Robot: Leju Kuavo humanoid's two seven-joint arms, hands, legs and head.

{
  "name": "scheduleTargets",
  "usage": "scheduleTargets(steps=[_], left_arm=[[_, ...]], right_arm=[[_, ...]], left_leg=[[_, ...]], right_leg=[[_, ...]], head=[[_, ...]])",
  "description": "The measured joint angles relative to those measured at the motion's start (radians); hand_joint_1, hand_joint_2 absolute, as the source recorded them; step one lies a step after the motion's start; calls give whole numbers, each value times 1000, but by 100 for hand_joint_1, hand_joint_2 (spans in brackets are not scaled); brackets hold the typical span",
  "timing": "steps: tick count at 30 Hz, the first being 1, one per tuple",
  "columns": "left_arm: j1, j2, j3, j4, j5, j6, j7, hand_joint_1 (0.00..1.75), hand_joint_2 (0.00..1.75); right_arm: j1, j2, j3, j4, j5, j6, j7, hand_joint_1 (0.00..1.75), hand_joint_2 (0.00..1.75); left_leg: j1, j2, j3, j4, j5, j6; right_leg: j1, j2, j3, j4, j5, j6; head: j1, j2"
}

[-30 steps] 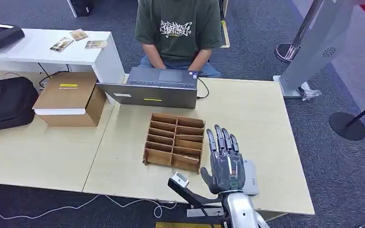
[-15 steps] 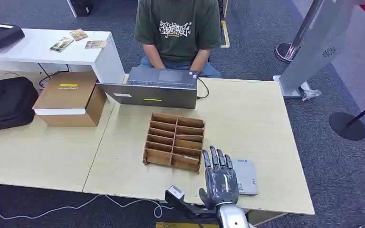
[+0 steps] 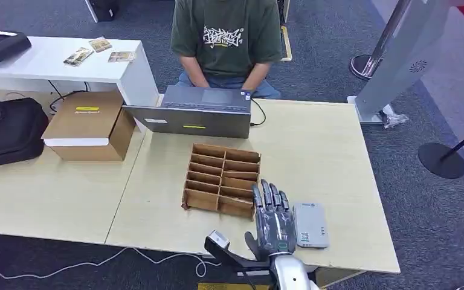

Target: Pass the card to the sensor for recognition and then transmit it.

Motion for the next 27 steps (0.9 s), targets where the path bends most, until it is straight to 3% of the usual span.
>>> scheduleTargets(steps=[27], left_arm=[[-4, -1, 0, 0, -14, 1, 14, 0, 0]], right_arm=[[-33, 56, -66, 78, 1, -21, -8, 0, 175]], left_leg=[[0, 0, 0, 0, 0, 0]], right_leg=[[0, 0, 0, 0, 0, 0]], head=[[0, 0]])
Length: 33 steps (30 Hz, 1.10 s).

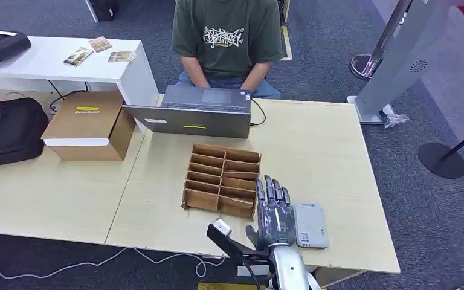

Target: Pass the card to the sensor for recognition and then transmit it.

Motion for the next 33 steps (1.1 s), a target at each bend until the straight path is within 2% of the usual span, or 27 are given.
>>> scheduleTargets(steps=[9, 33], left_arm=[[0, -1, 0, 0, 10, 0, 0, 0, 0], [0, -5, 0, 6, 1, 0, -4, 0, 0]], right_arm=[[-13, 6, 0, 27, -2, -7, -19, 0, 175], [-14, 11, -11, 41, -8, -21, -16, 0, 175]], left_leg=[[0, 0, 0, 0, 0, 0], [0, 0, 0, 0, 0, 0]], right_leg=[[0, 0, 0, 0, 0, 0], [0, 0, 0, 0, 0, 0]], head=[[0, 0], [0, 0]])
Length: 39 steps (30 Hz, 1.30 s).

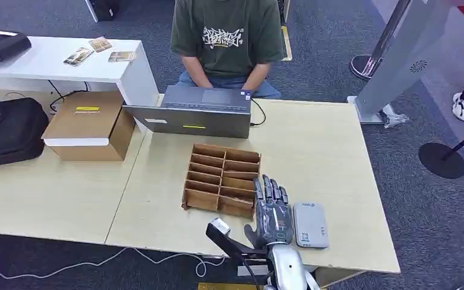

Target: Pass the card to the sensor for recognition and then transmit it.

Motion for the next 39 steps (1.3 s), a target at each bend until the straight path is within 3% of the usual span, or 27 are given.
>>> scheduleTargets(steps=[20, 26, 39], left_arm=[[0, 0, -1, 2, -14, 0, 0, 0, 0], [0, 0, -1, 2, -11, 2, 0, 0, 0], [0, 0, -1, 2, -5, -1, 0, 0, 0]], right_arm=[[-18, 9, -5, 58, -10, -36, -12, 0, 175], [-23, 13, -4, 70, 1, -72, -34, 0, 175], [-34, 13, 15, 78, -1, -71, -77, 0, 175]], left_leg=[[0, 0, 0, 0, 0, 0], [0, 0, 0, 0, 0, 0], [0, 0, 0, 0, 0, 0]], right_leg=[[0, 0, 0, 0, 0, 0], [0, 0, 0, 0, 0, 0], [0, 0, 0, 0, 0, 0]], head=[[0, 0], [0, 0], [0, 0]])
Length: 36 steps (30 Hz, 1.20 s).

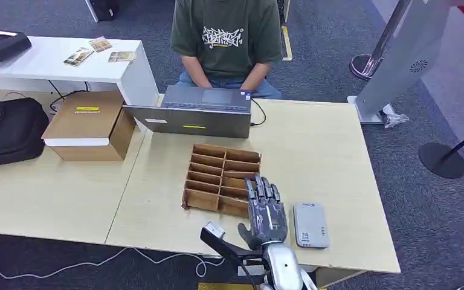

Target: Pass the card to the sensor for recognition and then transmit it.

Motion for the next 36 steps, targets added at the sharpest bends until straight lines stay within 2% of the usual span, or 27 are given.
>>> scheduleTargets(steps=[17, 21, 36], left_arm=[[0, 0, 0, 0, 2, -2, 0, 0, 0], [-1, 0, 0, 0, 2, -2, 0, 0, 0], [1, 0, 0, 0, 11, -3, -1, 0, 0]], right_arm=[[-67, 4, 55, 81, -31, -20, -34, 0, 175], [-84, 26, 69, 104, -31, -19, -37, 0, 175], [-112, 35, 76, 178, -49, -18, -21, 0, 175]], left_leg=[[0, 0, 0, 0, 0, 0], [0, 0, 1, 0, 0, 0], [0, 0, 0, 0, 0, 0]], right_leg=[[0, 0, 0, 0, 0, 0], [0, 0, 0, 0, 0, 0], [0, 0, 0, 0, 0, 0]], head=[[0, 0], [0, 0], [0, 0]])
